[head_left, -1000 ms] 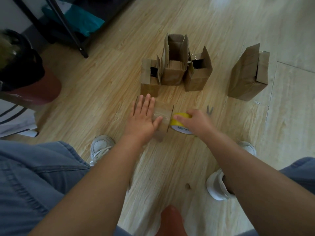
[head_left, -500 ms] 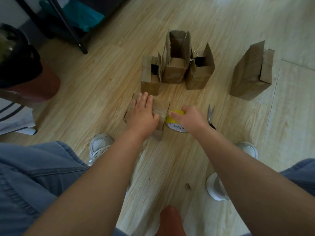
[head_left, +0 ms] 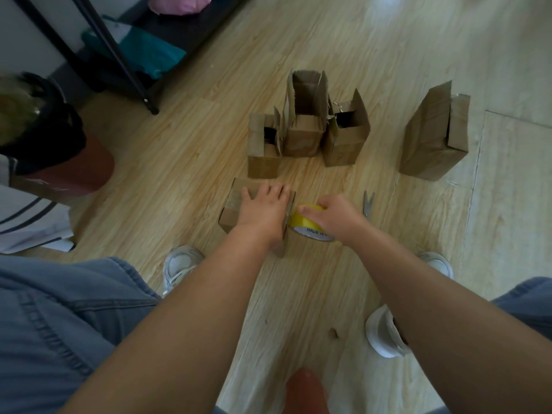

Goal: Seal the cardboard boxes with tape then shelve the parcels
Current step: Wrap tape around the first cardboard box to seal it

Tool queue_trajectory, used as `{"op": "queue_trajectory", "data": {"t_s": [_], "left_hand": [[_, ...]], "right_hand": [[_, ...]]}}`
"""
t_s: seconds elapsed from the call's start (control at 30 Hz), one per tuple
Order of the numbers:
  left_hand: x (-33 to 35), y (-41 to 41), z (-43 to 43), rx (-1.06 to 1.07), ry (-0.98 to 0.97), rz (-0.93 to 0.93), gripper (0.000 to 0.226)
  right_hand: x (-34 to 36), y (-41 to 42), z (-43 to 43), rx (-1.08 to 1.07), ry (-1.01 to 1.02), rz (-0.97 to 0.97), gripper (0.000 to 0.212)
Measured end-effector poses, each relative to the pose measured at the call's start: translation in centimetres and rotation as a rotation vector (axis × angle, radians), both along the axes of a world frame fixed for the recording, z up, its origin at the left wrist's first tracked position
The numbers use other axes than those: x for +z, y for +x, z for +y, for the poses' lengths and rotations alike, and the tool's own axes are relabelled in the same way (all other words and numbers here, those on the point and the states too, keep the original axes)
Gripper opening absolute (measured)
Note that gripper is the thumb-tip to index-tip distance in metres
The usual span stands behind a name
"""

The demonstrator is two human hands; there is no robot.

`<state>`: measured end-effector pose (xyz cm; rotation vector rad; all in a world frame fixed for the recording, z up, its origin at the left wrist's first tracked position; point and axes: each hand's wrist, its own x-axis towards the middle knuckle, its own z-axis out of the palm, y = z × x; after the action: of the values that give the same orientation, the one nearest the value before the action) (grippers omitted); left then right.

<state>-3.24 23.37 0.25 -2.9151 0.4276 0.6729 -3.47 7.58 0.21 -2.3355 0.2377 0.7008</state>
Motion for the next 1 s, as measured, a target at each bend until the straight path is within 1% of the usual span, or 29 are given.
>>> {"op": "queue_trajectory", "data": {"t_s": [0.13,0.23,0.3,0.4,0.5,0.6,0.63,0.73,0.8,0.87,0.97,1.0], "left_hand": [[-0.1,-0.1,0.9,-0.009,-0.128,-0.053,0.118],[0.5,0.3,1.1,0.032,-0.324,-0.072,0.117],[0.9,0.5,1.0,0.089,-0.444,-0.029,0.125],[0.2,0.2,1.0,0.210,-0.575,0.101,0.132],[-1.0,-0.4,1.2,0.230,-0.586,0.146,0.137],[-1.4,-0.8,1.3,0.219,-0.544,0.149,0.146],[-1.4,-0.9,1.4,0.219,-0.541,0.148,0.147],[-1.2,-1.2,1.8,0.210,-0.546,0.130,0.142],[-1.0,-1.0,2.3,0.189,-0.557,0.118,0.134],[-0.9,-0.9,2.7,0.164,-0.541,0.104,0.131],[-0.9,-0.8,2.8,0.137,-0.521,0.090,0.130],[-0.8,-0.9,2.8,0.144,-0.521,0.101,0.130]], "right_hand": [[1.7,-0.2,-1.6,-0.069,0.096,-0.007,0.051],[3.9,0.3,-2.4,-0.112,0.178,-0.063,0.066],[5.8,0.8,-2.7,-0.154,0.252,-0.109,0.065],[7.3,1.4,-2.6,-0.050,0.218,-0.132,0.065],[6.4,1.2,-1.9,0.042,0.188,-0.102,0.064],[5.8,1.1,-1.4,0.061,0.203,-0.107,0.048],[5.8,1.2,-1.3,0.081,0.198,-0.104,0.046],[6.0,1.3,-1.2,0.144,0.188,-0.066,0.050],[5.8,1.5,-1.4,0.165,0.187,-0.040,0.060],[5.7,1.6,-1.6,0.164,0.174,-0.031,0.071],[5.7,1.8,-1.4,0.168,0.145,-0.057,0.057],[5.9,1.9,-1.2,0.169,0.138,-0.058,0.056]]}}
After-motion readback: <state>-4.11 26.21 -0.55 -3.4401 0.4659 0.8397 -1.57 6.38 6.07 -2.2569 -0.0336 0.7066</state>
